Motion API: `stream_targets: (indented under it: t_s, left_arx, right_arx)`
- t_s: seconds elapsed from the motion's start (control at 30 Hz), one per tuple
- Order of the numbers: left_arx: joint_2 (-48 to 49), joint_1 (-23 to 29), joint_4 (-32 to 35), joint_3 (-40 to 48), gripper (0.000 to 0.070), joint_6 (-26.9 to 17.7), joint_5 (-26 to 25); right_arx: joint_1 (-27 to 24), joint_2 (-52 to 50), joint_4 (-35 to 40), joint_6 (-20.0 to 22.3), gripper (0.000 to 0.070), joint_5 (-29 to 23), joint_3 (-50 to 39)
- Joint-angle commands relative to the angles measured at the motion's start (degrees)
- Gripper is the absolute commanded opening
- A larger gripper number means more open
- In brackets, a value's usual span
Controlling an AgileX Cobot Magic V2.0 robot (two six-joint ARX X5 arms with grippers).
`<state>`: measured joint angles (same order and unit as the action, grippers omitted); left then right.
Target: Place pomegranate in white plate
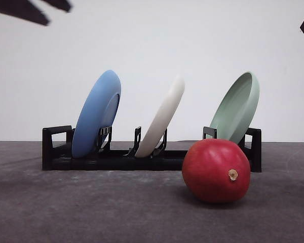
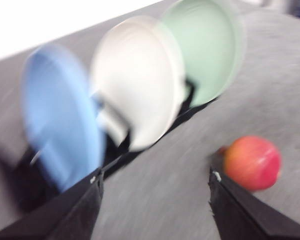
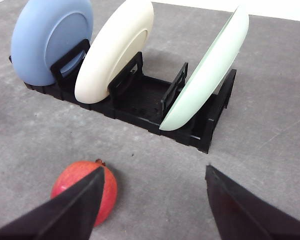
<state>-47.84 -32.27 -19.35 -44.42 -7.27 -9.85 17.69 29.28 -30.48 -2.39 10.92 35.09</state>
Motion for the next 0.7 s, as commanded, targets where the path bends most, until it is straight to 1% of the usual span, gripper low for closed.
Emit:
stream_targets:
  t_s: [0.0, 0.2, 0.43, 0.53, 0.67]
  left_arx:
    - [-2.34, -2.15, 3.03, -1.07, 0.0401, -1.50, 1.32]
    - [-11.45, -8.35, 14.30, -1.07, 0.0393, -1.40, 6.29]
    - [-22.71, -12.98, 28.48, -1.57, 0.0392, -0.61, 12.56]
    - [-27.77, -14.57, 30.57, -3.59, 0.0392, -0.63, 15.68]
    - [-34.83, -15.91, 30.80, -7.90, 0.0390, -0.51, 19.01]
  right_arx:
    - [0.31, 0.15, 0.81, -0.70, 0.0406, 0.25, 0.68]
    - [0.29, 0.15, 0.82, -1.08, 0.0406, 0.22, 0.68]
    - [0.28, 0.15, 0.81, -1.25, 0.0406, 0.22, 0.68]
    - [0.28, 0.15, 0.81, -1.25, 0.0406, 0.20, 0.68]
    - [0.28, 0.17, 0.80, -1.25, 0.0405, 0.20, 0.68]
